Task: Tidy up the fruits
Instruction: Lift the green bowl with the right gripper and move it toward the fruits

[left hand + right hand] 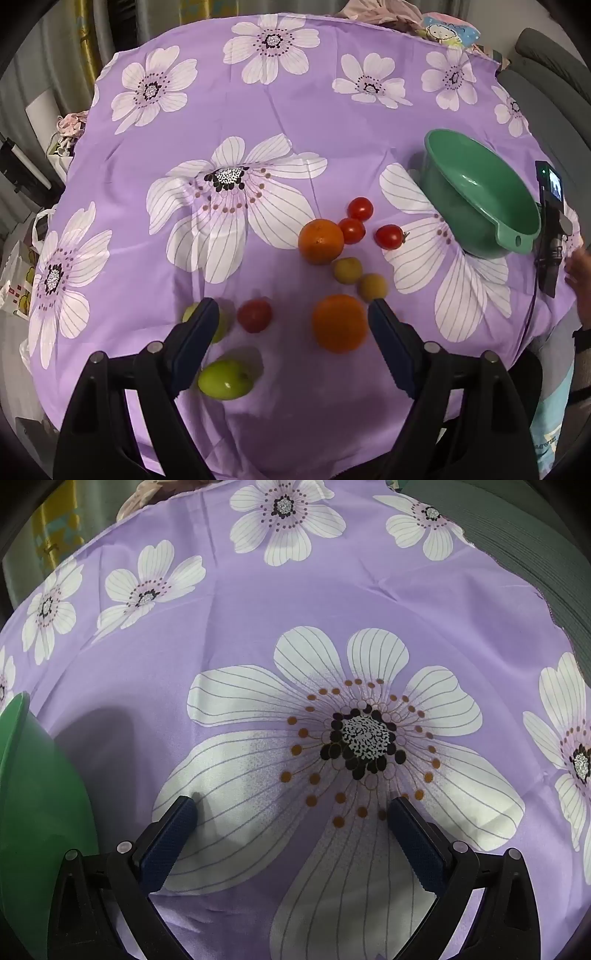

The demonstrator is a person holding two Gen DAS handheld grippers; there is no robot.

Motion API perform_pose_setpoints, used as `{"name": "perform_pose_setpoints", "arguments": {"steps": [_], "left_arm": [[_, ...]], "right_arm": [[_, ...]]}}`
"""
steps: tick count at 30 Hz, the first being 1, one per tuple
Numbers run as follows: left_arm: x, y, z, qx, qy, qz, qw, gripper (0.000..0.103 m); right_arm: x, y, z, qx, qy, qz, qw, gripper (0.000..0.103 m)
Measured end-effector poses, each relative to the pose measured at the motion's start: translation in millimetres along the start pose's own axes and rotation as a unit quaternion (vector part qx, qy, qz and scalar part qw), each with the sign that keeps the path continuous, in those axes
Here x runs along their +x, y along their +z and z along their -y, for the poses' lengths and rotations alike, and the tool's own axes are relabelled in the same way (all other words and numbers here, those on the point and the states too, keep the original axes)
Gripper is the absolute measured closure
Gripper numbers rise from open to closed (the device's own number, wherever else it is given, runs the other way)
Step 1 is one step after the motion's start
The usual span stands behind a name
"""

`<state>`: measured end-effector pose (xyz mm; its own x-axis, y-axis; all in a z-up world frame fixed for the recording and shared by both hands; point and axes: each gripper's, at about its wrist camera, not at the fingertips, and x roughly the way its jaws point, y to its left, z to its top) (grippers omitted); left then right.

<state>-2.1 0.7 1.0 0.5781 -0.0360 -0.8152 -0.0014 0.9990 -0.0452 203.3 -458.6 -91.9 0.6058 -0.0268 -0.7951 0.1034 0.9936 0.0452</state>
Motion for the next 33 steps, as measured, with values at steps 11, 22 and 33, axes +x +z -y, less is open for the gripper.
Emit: {"name": "perform_pose_setpoints", "arguments": {"steps": [11, 22, 33], "left_arm": [[4.7, 9.4, -0.6, -0.037, -0.019, -0.009, 0.9991, 0.02], [4.1, 4.9, -10.8, -0.049, -0.022, -0.011, 0.9985, 0.02], [5.3, 1.6, -13.0, -0.044, -0.006, 0.004, 0.999, 0.02]], "right_arm": [[0.8, 4.6, -6.6, 0.003, 0.003, 0.0, 1.0, 0.001], [-35.9, -0.4, 12.3, 0.057, -0.048, 0.047, 0.996, 0.001], [-188.7, -26.7, -55.2, -0.032, 0.09, 0.218, 0.971, 0.0]]}}
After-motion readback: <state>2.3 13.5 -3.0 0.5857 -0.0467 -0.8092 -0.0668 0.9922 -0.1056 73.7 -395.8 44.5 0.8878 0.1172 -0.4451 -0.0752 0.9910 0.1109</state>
